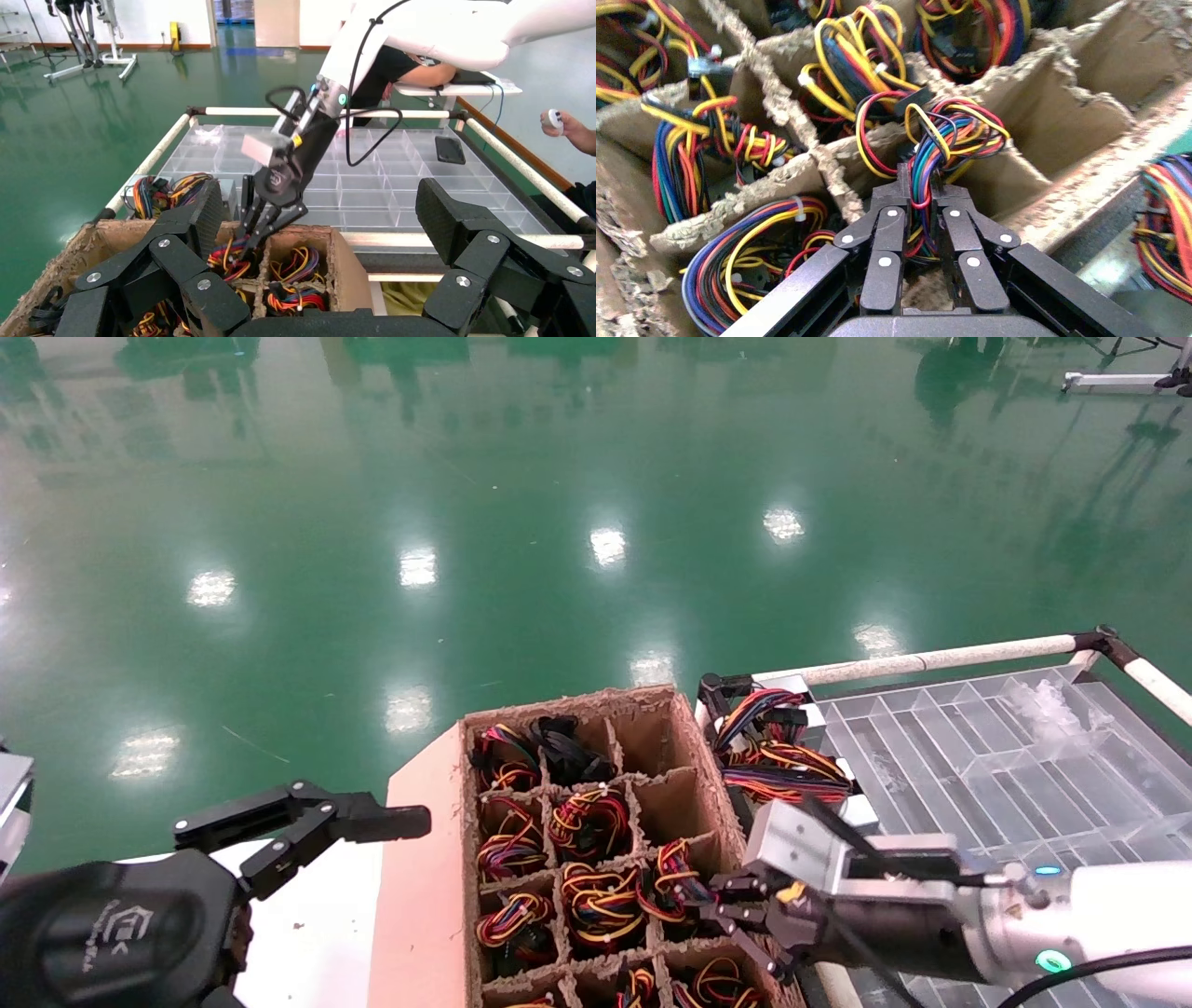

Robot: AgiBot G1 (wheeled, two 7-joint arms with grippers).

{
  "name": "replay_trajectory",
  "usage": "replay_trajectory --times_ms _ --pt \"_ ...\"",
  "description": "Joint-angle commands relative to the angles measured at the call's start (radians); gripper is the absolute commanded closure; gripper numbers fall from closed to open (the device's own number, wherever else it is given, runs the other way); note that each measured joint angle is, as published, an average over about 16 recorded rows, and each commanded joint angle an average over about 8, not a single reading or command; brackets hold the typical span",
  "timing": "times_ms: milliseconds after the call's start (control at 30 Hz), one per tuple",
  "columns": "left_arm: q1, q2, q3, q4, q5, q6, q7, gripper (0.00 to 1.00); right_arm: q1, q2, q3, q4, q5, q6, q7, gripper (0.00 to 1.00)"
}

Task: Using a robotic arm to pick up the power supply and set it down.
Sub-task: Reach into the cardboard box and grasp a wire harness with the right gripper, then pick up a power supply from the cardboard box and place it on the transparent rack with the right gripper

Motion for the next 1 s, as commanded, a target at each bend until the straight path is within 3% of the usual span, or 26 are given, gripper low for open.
replay_trajectory --times_ms 33,633,1000 --pt "0.0 0.0 0.0 0.0 0.0 0.0 0.0 0.0 0.006 0.007 0.007 0.0 0.011 -0.005 0.01 1.0" --pt "0.0 0.0 0.001 0.0 0.0 0.0 0.0 0.0 0.082 0.191 0.24 0.0 0.378 -0.064 -0.01 1.0" --pt "0.0 0.0 0.001 0.0 -0.001 0.0 0.0 0.0 0.102 0.34 0.35 -0.004 0.482 -0.087 -0.015 1.0"
